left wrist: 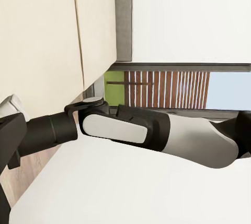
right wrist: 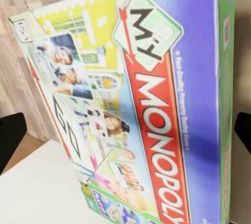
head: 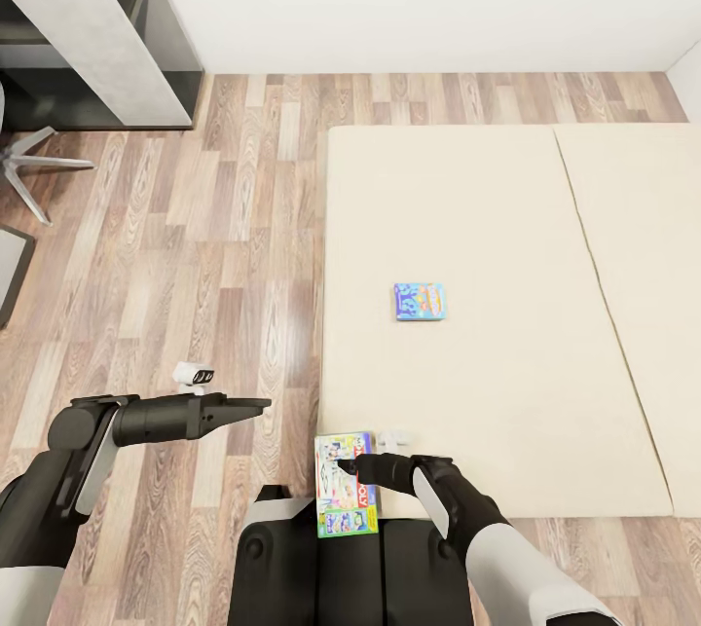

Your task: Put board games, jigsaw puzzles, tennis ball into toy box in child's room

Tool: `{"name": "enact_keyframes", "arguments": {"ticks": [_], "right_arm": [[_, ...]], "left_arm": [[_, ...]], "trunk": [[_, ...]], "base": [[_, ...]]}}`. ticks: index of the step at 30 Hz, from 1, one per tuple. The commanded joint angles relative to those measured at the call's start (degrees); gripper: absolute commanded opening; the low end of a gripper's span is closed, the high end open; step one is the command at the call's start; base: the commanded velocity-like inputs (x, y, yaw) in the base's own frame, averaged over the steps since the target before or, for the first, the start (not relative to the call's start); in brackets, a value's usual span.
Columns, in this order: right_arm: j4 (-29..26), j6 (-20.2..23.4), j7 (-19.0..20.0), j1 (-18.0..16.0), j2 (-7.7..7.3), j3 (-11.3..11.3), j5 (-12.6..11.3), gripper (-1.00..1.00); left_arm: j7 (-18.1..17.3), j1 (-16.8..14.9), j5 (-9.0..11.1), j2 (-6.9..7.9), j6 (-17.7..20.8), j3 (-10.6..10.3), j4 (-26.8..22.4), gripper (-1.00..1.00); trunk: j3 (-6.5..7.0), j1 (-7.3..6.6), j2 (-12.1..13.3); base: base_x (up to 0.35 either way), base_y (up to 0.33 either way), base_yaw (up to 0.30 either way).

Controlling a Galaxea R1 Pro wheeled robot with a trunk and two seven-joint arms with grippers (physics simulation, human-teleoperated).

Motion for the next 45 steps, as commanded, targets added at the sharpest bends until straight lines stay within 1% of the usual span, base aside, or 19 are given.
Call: {"name": "enact_keyframes", "arguments": {"ticks": [1, 45], "right_arm": [[-0.1, 0.4, -0.1, 0.0, 0.0, 0.1, -0.6, 1.0], [-0.1, 0.4, -0.1, 0.0, 0.0, 0.1, -0.6, 1.0]], "left_arm": [[-0.2, 0.0, 0.0, 0.02, 0.6, 0.0, 0.0, 1.0], [-0.2, 0.0, 0.0, 0.02, 0.6, 0.1, 0.0, 1.0]], "trunk": [[-0.06, 0.03, -0.1], [-0.06, 0.03, -0.1]], "base": [[0.0, 0.0, 0.0], [0.0, 0.01, 0.0]]}}
